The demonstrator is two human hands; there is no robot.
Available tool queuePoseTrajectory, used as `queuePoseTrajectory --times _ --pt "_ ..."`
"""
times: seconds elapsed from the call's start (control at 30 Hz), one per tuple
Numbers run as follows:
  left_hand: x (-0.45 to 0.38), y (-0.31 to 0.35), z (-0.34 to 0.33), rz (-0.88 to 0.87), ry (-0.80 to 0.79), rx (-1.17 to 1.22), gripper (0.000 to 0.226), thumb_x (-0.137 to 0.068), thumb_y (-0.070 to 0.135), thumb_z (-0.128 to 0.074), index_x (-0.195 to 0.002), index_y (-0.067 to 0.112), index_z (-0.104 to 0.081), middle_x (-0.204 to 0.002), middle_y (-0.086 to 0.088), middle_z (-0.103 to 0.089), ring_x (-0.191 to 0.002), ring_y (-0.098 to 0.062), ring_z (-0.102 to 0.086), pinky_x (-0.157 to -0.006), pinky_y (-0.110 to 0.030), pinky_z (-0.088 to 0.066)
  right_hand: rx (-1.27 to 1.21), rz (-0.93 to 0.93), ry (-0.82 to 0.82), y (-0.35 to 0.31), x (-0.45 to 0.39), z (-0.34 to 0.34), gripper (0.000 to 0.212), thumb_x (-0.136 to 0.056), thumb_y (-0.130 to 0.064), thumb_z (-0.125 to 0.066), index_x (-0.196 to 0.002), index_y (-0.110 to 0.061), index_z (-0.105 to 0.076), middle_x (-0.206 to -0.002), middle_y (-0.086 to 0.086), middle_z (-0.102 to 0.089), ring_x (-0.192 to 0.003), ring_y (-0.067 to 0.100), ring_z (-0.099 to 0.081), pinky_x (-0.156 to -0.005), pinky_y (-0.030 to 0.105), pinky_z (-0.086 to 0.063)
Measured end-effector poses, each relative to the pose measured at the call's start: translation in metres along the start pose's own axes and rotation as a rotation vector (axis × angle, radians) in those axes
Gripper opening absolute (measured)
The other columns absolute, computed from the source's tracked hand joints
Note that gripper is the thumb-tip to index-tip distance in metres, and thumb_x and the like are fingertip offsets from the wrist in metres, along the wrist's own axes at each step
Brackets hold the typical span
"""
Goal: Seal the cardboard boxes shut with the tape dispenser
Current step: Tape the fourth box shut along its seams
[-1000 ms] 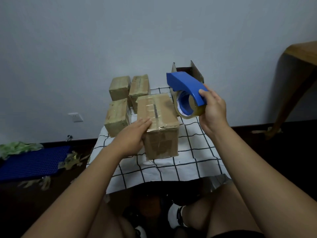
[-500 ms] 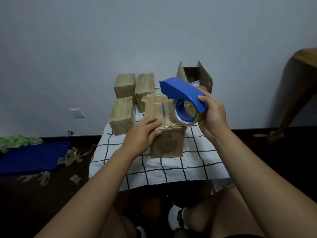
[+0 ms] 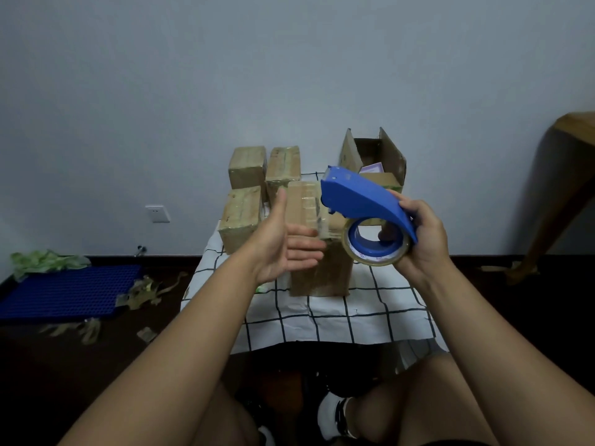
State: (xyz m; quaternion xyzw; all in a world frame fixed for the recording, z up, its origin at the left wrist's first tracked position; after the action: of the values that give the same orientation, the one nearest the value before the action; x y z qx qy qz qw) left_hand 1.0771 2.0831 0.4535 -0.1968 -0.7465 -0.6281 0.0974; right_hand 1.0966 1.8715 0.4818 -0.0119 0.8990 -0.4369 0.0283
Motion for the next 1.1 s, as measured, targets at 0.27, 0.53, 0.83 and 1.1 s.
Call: queuePoseTrajectory --times 0.27,0.53,0.83,1.1 --pt "0.026 0.026 -0.015 -0.222 -0.068 0.245 0.013 -0.084 0.016 -0.069 -0.073 0.012 -0.074 -0.072 -0.005 -0.064 -0.059 -0.010 -0.063 -0.053 -0.019 -0.052 0.029 0.013 -0.065 -0.011 0.022 -0.009 0.028 -0.092 -0.014 -0.046 -0.105 -0.009 -0.070 -0.081 0.004 -0.065 -0.058 0.013 -0.051 -0.055 0.022 -0.042" --pt "0.038 0.037 0.001 -0.308 0.113 -0.100 0.015 -0.096 0.022 -0.060 -0.083 0.014 -0.064 -0.067 0.000 -0.063 -0.057 -0.009 -0.058 -0.056 -0.020 -0.048 0.186 0.072 -0.083 -0.021 0.035 -0.012 0.028 -0.086 -0.014 -0.053 -0.099 -0.015 -0.079 -0.100 0.006 -0.072 -0.079 0.014 -0.066 -0.060 0.024 -0.053" --pt "0.039 0.033 0.017 -0.409 0.348 -0.298 0.026 -0.096 0.009 -0.053 -0.072 0.012 -0.059 -0.052 0.003 -0.058 -0.048 -0.008 -0.050 -0.047 -0.019 -0.042 0.420 0.094 -0.122 -0.013 0.046 -0.012 0.019 -0.093 -0.010 -0.063 -0.103 -0.017 -0.077 -0.107 0.006 -0.075 -0.094 0.021 -0.068 -0.079 0.034 -0.056" --pt "0.045 0.043 0.073 -0.421 0.583 -0.349 0.034 -0.095 0.015 -0.061 -0.061 0.011 -0.058 -0.049 0.003 -0.055 -0.042 -0.007 -0.048 -0.048 -0.019 -0.044 0.622 0.113 -0.015 -0.054 0.038 0.038 0.022 -0.092 -0.015 -0.066 -0.090 -0.031 -0.082 -0.095 -0.003 -0.077 -0.090 0.021 -0.067 -0.075 0.034 -0.056"
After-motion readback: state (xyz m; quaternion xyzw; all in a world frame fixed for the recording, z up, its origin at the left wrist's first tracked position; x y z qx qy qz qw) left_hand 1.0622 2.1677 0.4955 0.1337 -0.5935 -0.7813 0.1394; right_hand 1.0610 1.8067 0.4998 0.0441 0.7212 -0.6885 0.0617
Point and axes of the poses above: each hand's wrist, its own x-axis away from the middle knuckle, its own z-axis out of the back of the hand, y = z × x, the point moved 9 cm from there along -x, towards the middle knuckle
